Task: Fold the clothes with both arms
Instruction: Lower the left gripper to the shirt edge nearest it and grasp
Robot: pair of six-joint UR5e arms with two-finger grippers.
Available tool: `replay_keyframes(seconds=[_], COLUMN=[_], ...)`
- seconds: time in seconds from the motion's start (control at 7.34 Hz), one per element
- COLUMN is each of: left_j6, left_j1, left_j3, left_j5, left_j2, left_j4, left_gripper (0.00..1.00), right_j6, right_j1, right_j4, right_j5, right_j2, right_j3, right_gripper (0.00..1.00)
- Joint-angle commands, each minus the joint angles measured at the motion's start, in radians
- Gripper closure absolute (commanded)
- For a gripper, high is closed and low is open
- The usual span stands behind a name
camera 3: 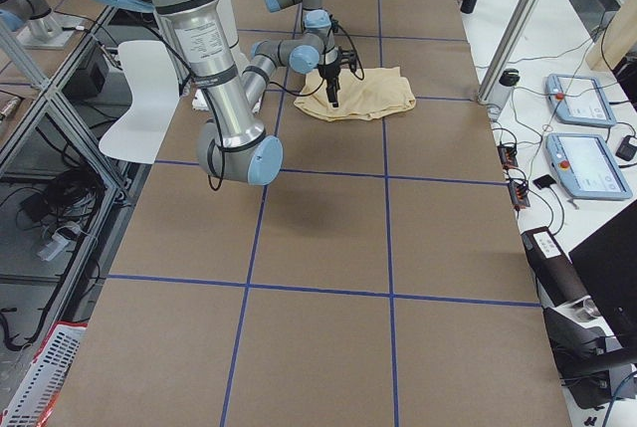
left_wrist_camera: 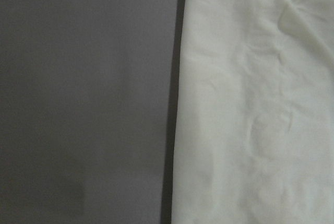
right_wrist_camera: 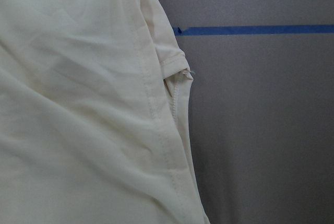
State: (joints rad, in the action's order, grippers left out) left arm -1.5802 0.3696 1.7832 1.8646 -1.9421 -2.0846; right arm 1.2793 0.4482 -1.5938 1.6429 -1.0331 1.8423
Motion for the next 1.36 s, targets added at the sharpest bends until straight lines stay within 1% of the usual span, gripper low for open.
replay_keyframes(seconds=[0.0, 0.27, 1.09, 1.23], left_j6=[-0.009, -0.009, -0.008, -0.008], left_j1=[-0.015, -0.015, -0.031, -0.031], left_j3=[-0.005, -0.011, -0.016, -0.016], left_j5=[0.001, 0.001, 0.004, 0.004], left_j2=[-0.008, -0.018, -0.018, -0.02], left_j4=[0.0, 0.0, 0.0, 0.0], left_gripper=[0.3, 0.36, 0.36, 0.41], right_j6=[0.0, 0.0, 0.0, 0.002], right_j1=[0.0, 0.0, -0.002, -0.002], right_j4=[0.0, 0.0, 0.0, 0.0], right_j5=[0.0, 0.0, 0.0, 0.0], right_j2=[-0.004, -0.004, -0.005, -0.007], right_j3=[0.0, 0.0, 0.0, 0.001], right_gripper=[0.0, 0.0, 0.0, 0.0])
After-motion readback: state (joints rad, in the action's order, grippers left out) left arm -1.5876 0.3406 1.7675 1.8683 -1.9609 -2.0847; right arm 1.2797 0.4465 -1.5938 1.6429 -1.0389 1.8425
